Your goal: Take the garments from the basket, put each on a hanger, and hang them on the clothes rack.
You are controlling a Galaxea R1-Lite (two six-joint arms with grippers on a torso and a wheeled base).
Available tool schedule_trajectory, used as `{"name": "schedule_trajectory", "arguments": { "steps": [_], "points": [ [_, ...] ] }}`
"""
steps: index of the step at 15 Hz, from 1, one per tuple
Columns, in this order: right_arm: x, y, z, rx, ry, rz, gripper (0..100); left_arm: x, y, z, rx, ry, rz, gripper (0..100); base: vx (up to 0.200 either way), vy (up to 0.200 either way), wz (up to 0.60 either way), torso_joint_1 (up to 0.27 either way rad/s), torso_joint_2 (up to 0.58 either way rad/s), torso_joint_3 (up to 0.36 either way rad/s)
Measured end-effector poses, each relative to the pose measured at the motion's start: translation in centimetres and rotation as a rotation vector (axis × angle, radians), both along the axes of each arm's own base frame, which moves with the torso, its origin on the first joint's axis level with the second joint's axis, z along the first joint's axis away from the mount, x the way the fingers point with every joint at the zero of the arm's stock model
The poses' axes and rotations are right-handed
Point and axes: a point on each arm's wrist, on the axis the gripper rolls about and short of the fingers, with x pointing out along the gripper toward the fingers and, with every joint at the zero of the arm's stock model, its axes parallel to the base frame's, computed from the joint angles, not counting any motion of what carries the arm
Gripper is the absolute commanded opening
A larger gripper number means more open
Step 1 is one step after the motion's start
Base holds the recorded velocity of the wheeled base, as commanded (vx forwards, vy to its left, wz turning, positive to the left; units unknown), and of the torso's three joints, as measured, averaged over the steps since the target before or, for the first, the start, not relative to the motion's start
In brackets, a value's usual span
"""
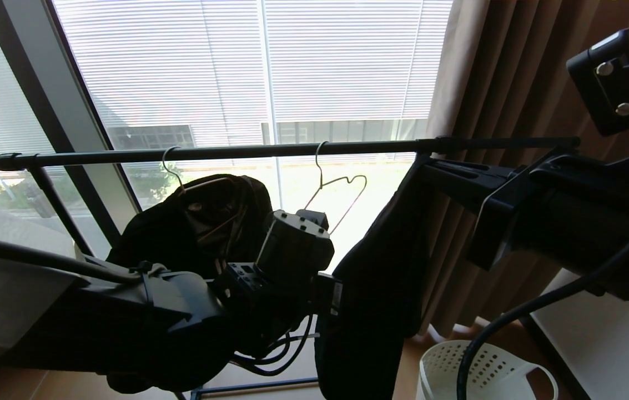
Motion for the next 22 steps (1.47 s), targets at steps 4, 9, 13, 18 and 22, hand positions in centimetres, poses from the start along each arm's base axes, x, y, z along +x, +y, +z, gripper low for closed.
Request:
{"name": "schedule_trajectory", "arguments": {
  "steps": [4,9,13,18,22],
  "points": [
    [0.7,-0.9,0.2,0.009,-0.008,-0.045,0,-1.0,0.4,-0.2,0.021,0.004,0.004,100,0.0,0.0,0.0,0.0,0.0,0.0],
    [1.8,-1.4,0.1,0.018,0.002,-0.093,0,-3.8,1.6,0.9,0.017,-0.004,-0.035,100,0.0,0.0,0.0,0.0,0.0,0.0],
    [2.3,-1.5,0.0,0.02,0.008,-0.11,0,-5.4,2.1,1.7,0.007,-0.013,-0.064,100,0.0,0.0,0.0,0.0,0.0,0.0],
    [2.9,-1.3,0.2,0.042,0.015,-0.122,0,-6.8,2.1,1.9,0.004,-0.015,-0.102,100,0.0,0.0,0.0,0.0,0.0,0.0],
    [3.7,-0.5,0.3,0.052,0.024,-0.125,0,-7.8,1.8,2.2,-0.001,-0.018,-0.137,100,0.0,0.0,0.0,0.0,0.0,0.0]
  ]
}}
